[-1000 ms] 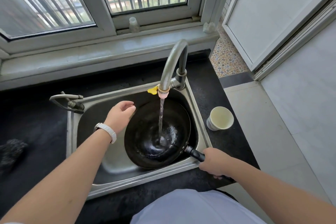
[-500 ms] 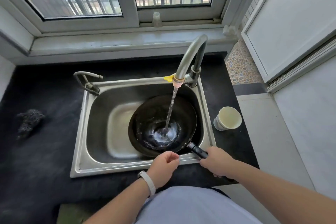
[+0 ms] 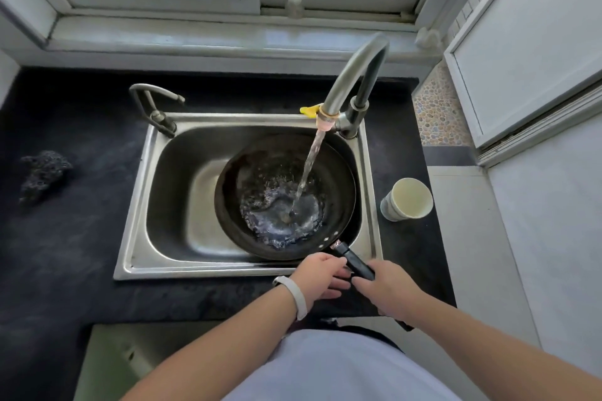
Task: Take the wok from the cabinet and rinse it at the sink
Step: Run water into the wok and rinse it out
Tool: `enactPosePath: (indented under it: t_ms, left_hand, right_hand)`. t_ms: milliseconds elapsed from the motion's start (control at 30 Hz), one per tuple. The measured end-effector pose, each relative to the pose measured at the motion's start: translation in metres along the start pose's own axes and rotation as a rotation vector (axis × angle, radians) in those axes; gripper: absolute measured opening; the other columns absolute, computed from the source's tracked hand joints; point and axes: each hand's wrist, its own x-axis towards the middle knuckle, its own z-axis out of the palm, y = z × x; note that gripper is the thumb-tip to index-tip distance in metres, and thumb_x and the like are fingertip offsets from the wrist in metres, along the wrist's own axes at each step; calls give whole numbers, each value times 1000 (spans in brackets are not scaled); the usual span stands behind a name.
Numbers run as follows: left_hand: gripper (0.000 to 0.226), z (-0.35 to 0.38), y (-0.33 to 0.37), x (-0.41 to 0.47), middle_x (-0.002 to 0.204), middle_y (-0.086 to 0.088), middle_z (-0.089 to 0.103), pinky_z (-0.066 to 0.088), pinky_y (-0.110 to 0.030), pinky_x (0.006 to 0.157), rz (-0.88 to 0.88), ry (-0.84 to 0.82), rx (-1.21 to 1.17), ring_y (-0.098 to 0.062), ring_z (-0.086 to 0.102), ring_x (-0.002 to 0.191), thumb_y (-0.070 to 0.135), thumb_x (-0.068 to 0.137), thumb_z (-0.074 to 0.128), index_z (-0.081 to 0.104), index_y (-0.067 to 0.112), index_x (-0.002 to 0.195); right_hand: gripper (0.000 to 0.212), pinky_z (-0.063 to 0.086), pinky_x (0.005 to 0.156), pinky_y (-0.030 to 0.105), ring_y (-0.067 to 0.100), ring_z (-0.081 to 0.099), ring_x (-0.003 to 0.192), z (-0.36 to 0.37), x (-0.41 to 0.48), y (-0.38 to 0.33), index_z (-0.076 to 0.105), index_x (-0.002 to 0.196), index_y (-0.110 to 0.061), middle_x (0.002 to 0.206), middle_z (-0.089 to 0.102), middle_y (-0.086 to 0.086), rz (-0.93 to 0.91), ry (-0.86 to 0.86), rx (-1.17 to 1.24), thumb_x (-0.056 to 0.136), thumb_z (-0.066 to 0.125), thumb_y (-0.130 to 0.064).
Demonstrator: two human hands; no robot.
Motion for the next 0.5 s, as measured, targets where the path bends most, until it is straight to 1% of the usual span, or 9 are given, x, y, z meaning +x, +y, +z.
enactPosePath:
  t_ms: [67,167,233,300,333,433,500]
  left_hand:
    - [28,1,0,0,95,-3,68,52,-26,60,5,-7,-21,-14,68,73,28,97,53,54,9,118]
    - [24,1,0,-1,97,-4,68,53,-27,66,43,-15,-57,-10,68,70,29,97,54,57,11,113]
    - [20,0,2,-4,91,-1,70,53,-27,67,69,-37,-138,-9,67,68,29,96,57,59,14,108]
    - [11,-3,2,-7,85,1,71,52,-26,66,90,-54,-220,-9,65,67,25,96,58,60,16,102]
    - [9,-4,2,-8,84,1,72,52,-27,67,99,-61,-257,-10,65,67,23,95,58,60,17,101]
    - [8,-8,0,-12,87,-3,72,52,-31,74,131,-69,-329,-14,65,71,19,94,60,61,15,102]
    - [9,-9,-1,-15,87,-4,72,53,-32,75,147,-65,-349,-15,65,71,18,94,60,61,15,102]
  right_hand:
    - [21,51,59,33,14,59,58,1,-2,0,68,87,-19,69,66,0,-21,3,23,88,62,-39]
    - [27,52,58,34,14,57,56,2,-6,-4,65,81,-17,65,63,0,-37,1,66,91,60,-42]
    - [32,52,59,36,13,55,56,1,-8,-8,66,81,-13,64,63,3,-49,3,95,90,60,-43]
    - [34,55,62,41,15,55,56,2,-9,-11,66,84,-10,66,64,8,-66,5,136,89,61,-43]
    - [34,56,62,42,15,54,56,2,-10,-13,66,84,-9,64,61,7,-73,3,153,89,62,-42]
    - [34,50,58,38,16,51,55,3,-13,-17,64,85,-6,62,56,3,-98,-2,188,89,62,-39]
    - [35,50,58,38,17,52,56,2,-15,-20,64,87,-5,65,60,10,-117,-3,181,89,62,-40]
